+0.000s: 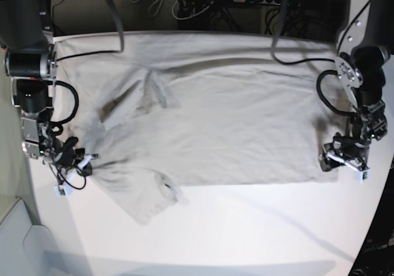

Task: Layout the t-shirt on the table in an organized manner, then fold the t-shirt properly
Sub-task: 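Grasp the hem corners with both grippers, then lift the hem with both grippers and fold it toward the collar, then pull the folded shirt with both grippers toward the robot, stretching it taut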

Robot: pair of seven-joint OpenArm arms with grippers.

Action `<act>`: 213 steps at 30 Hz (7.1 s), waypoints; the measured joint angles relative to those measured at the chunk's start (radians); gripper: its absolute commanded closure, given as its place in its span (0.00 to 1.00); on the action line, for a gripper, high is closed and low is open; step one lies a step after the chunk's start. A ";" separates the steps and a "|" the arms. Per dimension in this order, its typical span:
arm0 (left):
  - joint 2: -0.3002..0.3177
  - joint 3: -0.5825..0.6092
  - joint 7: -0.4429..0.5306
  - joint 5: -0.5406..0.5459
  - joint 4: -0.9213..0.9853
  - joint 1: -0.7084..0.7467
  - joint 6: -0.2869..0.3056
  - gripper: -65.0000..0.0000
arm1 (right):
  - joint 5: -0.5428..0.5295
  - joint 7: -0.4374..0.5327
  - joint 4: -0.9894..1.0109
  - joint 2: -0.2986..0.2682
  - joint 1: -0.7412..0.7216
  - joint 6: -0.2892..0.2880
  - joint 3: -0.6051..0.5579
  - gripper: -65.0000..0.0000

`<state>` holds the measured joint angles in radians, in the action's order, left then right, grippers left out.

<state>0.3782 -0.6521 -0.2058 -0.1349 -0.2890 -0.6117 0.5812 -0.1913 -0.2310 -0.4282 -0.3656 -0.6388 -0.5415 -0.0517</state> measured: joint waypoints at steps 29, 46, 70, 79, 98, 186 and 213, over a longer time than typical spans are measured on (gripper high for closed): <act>-0.026 0.007 -0.303 0.077 -0.294 0.065 0.013 1.00 | 0.013 -0.067 -0.318 -0.019 0.180 -0.003 0.004 1.00; -0.055 0.001 -0.314 0.080 -0.294 0.072 0.014 1.00 | 0.013 -0.170 -0.715 -0.016 0.401 -0.019 0.212 1.00; -0.240 0.000 -0.433 0.080 -1.011 0.417 0.119 1.00 | 0.013 -0.215 -1.075 0.031 0.680 -0.057 0.274 1.00; -0.237 -0.027 -0.475 0.090 -1.079 0.423 0.119 1.00 | 0.012 -0.218 -1.167 0.056 0.740 -0.057 0.365 1.00; -0.225 -0.225 -0.562 0.221 -1.075 0.423 0.119 1.00 | 0.012 -0.217 -1.181 0.080 0.814 -0.154 0.524 1.00; -0.243 -0.224 -0.603 0.229 -1.106 0.468 0.119 1.00 | 0.132 -0.558 -0.898 0.161 0.462 -0.157 0.305 0.99; -0.243 -0.228 -0.610 0.230 -1.180 0.468 0.119 1.00 | 0.116 -0.570 -1.234 0.153 0.610 -0.158 0.347 1.00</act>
<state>0.1349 -0.8803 -0.8158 0.0948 -1.4689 -0.1436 0.7002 -0.0750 -0.8013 -1.6627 -0.2131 -0.0288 -0.6991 0.2951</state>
